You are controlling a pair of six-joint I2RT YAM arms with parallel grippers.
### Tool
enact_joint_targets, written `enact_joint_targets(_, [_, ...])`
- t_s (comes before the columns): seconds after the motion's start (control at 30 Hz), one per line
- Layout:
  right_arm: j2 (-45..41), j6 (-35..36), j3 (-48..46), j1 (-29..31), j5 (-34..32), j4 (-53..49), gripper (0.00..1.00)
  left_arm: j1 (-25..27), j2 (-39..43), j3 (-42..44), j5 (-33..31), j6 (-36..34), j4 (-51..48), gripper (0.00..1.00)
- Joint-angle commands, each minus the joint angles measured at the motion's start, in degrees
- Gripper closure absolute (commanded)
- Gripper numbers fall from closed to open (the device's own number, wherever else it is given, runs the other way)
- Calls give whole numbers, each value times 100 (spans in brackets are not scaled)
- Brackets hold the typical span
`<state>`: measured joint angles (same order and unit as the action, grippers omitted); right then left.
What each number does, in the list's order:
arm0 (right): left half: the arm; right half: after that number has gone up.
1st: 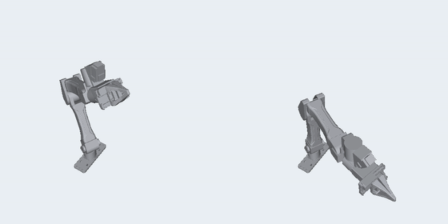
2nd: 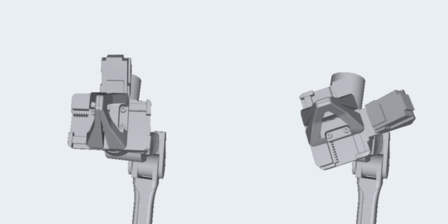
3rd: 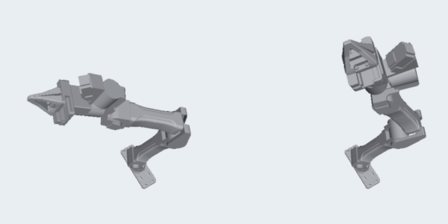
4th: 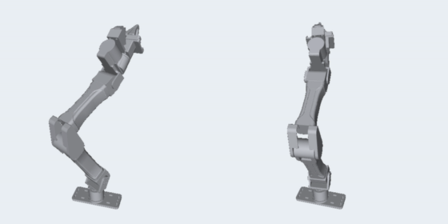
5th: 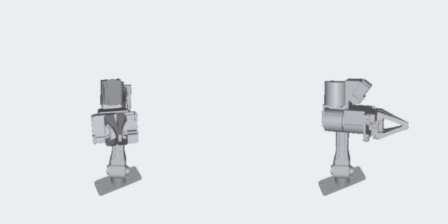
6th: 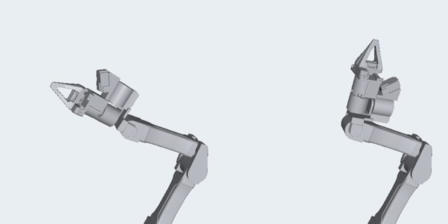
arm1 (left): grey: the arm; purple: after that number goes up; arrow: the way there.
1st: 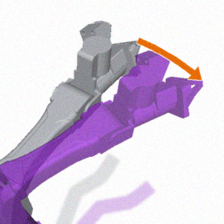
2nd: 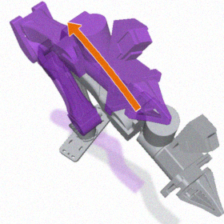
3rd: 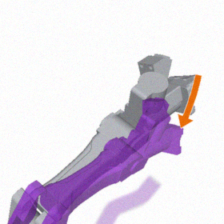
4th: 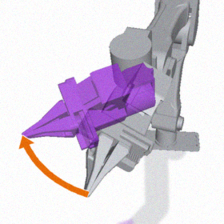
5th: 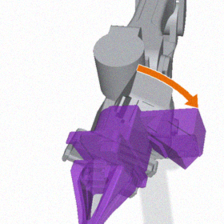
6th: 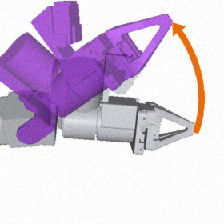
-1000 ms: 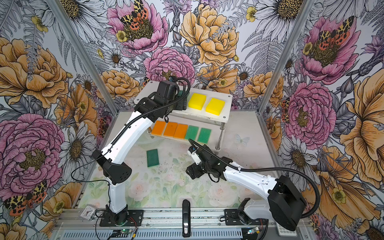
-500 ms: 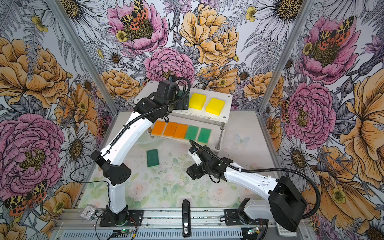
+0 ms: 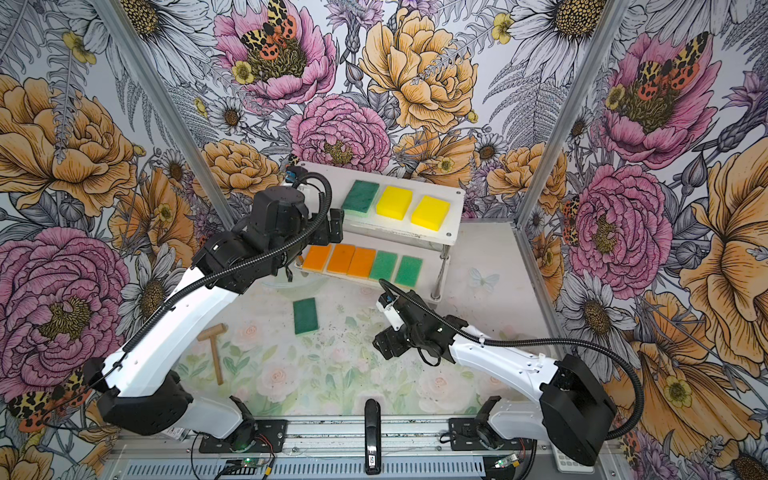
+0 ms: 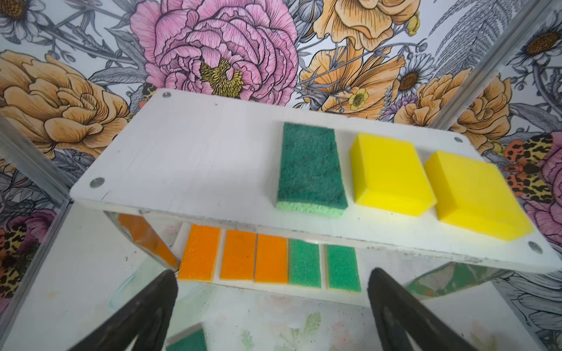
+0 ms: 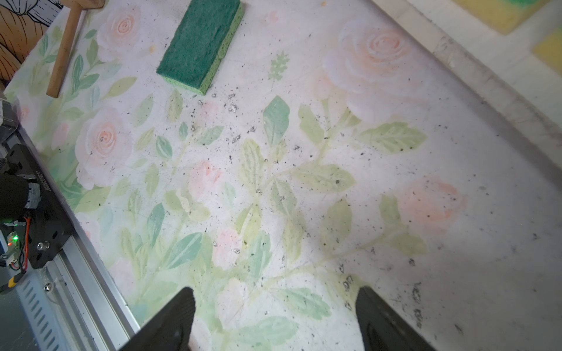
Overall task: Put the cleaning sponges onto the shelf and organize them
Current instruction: 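Withdraw the left gripper from the shelf toward the second dark green sponge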
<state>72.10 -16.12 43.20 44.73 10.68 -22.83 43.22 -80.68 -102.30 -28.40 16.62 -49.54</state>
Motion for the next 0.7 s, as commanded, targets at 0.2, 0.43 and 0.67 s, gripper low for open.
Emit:
enact_joint_targets(0.2, [213, -20, 271, 36, -65, 147, 15, -185, 1445, 2847, -289, 1227, 603, 1])
enact_joint_targets(0.43, [296, -3, 391, 37, -15, 138, 15, -314, 1898, 4183, -206, 1982, 734, 1])
enact_joint_targets(0.67, [455, -58, 497, 39, 32, 132, 15, -455, 2056, 5224, 58, 2452, 1196, 1])
